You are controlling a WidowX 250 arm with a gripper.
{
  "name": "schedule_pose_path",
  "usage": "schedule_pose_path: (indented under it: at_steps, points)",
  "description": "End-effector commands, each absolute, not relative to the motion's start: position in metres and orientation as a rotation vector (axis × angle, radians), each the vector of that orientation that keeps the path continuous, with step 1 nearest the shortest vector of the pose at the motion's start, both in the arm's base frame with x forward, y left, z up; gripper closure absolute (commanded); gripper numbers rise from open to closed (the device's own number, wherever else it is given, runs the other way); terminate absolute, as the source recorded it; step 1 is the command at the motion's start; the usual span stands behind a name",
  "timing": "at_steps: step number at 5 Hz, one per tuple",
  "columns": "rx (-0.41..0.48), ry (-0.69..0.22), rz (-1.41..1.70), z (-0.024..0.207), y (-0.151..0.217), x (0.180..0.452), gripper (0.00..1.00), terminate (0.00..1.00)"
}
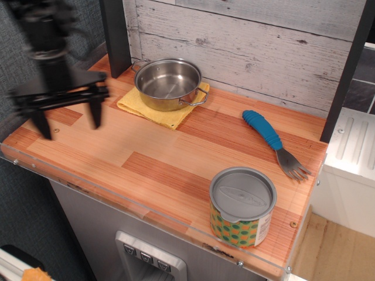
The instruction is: Move the packed food can behind the vessel
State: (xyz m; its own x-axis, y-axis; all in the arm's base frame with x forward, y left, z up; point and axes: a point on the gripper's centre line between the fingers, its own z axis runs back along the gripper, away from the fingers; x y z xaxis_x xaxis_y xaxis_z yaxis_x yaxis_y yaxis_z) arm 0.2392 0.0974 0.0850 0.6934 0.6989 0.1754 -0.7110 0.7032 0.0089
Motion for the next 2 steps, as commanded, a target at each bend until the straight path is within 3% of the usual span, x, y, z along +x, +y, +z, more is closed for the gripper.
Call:
schedule_pose_path:
  at_steps: [1,2]
  points:
    - [-0.009,-0.219,0.655,0.115,0.014,0.239,0.0,0.0]
    - [-0.08,-0.155,0.608,0.12,-0.03,0.236,0.0,0.0]
